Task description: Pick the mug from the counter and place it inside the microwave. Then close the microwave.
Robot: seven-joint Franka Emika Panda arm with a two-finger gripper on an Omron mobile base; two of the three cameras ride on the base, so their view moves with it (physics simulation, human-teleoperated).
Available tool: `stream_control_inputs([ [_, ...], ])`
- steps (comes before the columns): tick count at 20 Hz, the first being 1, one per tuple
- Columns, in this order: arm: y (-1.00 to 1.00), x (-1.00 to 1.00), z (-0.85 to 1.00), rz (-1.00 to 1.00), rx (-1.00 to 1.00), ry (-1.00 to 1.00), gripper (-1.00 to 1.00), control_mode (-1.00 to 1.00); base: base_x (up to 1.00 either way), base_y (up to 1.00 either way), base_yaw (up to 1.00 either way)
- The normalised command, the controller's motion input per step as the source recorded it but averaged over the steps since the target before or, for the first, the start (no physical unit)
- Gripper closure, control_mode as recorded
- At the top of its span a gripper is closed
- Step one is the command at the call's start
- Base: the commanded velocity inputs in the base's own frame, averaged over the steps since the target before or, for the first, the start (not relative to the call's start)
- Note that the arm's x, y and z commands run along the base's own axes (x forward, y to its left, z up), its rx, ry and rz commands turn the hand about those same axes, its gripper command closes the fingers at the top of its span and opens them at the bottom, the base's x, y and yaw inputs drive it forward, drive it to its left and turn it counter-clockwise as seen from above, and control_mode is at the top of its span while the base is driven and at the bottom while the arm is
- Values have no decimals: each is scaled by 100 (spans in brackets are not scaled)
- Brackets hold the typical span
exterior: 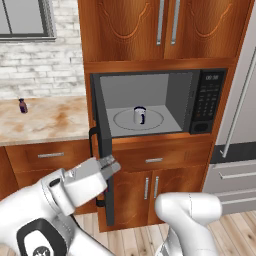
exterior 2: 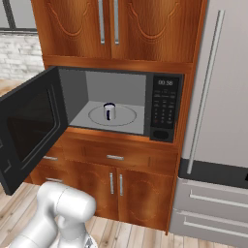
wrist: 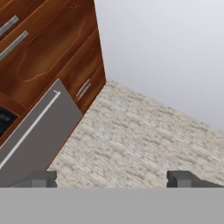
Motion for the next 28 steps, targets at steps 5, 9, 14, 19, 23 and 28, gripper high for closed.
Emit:
stream_control_inputs([
  [5,30,46,-29,0,0,-12,-100,-100,0,0,0],
  [9,25,50,-38,0,0,-11,-100,-100,0,0,0],
  [14,18,41,-38,0,0,-7,-100,-100,0,0,0],
  [19,34,42,-48,0,0,0,-100,-100,0,0,0],
  [23,39,47,-44,-3,0,0,-100,-100,0,0,0],
  [28,30,60,-40,-8,0,0,-100,-100,0,0,0],
])
